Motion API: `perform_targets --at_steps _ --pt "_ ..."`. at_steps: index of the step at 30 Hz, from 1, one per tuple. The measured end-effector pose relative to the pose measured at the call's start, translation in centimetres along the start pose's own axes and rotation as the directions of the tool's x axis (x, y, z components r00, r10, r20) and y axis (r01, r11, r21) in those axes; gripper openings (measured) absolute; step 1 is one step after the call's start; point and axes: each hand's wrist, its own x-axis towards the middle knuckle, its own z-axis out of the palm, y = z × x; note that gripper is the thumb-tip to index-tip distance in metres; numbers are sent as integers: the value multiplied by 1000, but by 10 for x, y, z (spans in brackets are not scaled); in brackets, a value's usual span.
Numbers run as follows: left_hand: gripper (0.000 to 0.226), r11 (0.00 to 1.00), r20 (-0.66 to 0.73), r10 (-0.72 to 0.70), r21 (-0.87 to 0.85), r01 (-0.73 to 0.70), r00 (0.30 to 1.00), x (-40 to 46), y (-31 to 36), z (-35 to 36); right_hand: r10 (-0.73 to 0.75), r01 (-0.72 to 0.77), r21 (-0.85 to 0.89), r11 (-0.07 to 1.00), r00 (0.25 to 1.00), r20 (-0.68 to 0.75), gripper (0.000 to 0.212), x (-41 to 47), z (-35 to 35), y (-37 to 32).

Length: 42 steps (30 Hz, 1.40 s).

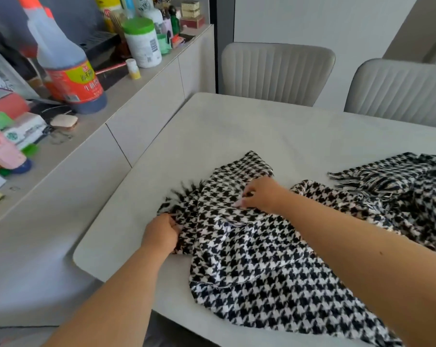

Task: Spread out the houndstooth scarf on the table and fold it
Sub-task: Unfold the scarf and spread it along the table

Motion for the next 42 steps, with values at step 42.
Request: perform_targets --at_steps 42 --pt "48 904 183 -357 -181 388 916 -36 19 -4 -4 -10 -50 999 967 -254 33 -33 -6 50"
